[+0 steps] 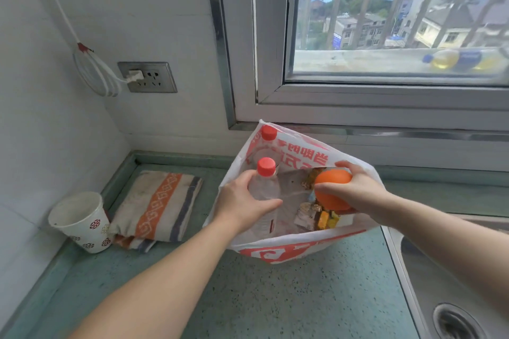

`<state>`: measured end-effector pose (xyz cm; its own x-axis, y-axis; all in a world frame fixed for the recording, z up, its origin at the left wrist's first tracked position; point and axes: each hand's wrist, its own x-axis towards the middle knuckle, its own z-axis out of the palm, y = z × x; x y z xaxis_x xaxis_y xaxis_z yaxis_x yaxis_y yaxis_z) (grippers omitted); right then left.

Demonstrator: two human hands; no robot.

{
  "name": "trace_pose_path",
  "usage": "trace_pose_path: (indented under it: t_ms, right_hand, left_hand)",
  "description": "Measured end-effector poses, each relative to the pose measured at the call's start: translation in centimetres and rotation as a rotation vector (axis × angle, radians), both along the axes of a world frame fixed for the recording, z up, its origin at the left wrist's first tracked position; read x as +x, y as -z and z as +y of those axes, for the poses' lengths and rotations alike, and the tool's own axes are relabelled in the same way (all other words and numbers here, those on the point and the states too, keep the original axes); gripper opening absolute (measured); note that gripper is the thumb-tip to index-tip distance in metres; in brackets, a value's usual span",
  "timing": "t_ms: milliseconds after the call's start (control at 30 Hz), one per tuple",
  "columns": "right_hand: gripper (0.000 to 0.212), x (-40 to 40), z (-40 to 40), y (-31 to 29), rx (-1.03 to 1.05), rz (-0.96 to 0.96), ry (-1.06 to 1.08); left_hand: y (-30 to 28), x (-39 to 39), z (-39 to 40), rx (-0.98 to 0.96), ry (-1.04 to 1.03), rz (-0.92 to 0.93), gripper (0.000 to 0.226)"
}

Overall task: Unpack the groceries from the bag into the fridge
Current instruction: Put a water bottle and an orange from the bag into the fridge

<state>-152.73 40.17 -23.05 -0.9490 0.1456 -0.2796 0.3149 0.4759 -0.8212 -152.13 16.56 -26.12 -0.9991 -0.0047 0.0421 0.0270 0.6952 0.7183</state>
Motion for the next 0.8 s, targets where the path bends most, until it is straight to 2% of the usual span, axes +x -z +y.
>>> trace_pose_path:
  t_ms: [133, 233, 333, 433, 600, 733, 800]
  right_hand:
    - [0.042, 2.0, 0.9, -0.3, -0.391, -0.159, 0.031]
    - [0.049, 3.1, 1.6, -1.9, -0.681, -0.231, 0.083]
    - [0.058, 4.5, 2.4, -3.1, -0.821, -0.24, 0.176]
    - [0.062, 5.9, 2.9, -3.7, -0.793, -0.207, 0.233]
    - [0.044, 8.4, 3.1, -5.5, -0.631, -0.144, 0.237]
    - [0.049, 10.6, 3.2, -7.9, -0.576, -0.078, 0.231]
    - [0.045, 12.3, 3.6, -9.5, -0.557, -0.034, 0.225]
  left_hand:
    - [-0.1, 1.1, 0.5, 0.081, 0.042, -0.011, 0.063]
    - [-1.0, 1.7, 0.3, 0.117, 0.092, 0.006, 0.059]
    - [-2.1, 2.2, 0.0, 0.17, 0.112, 0.02, 0.057]
    - [-3.0, 2.8, 0.6, 0.276, 0.099, 0.036, 0.06]
    - [-5.2, 4.6, 1.8, 0.366, 0.087, 0.11, 0.06]
    - [-8.2, 5.4, 2.3, 0.504, 0.086, 0.137, 0.056]
    - [-9.7, 5.8, 2.7, 0.559, 0.115, 0.108, 0.057]
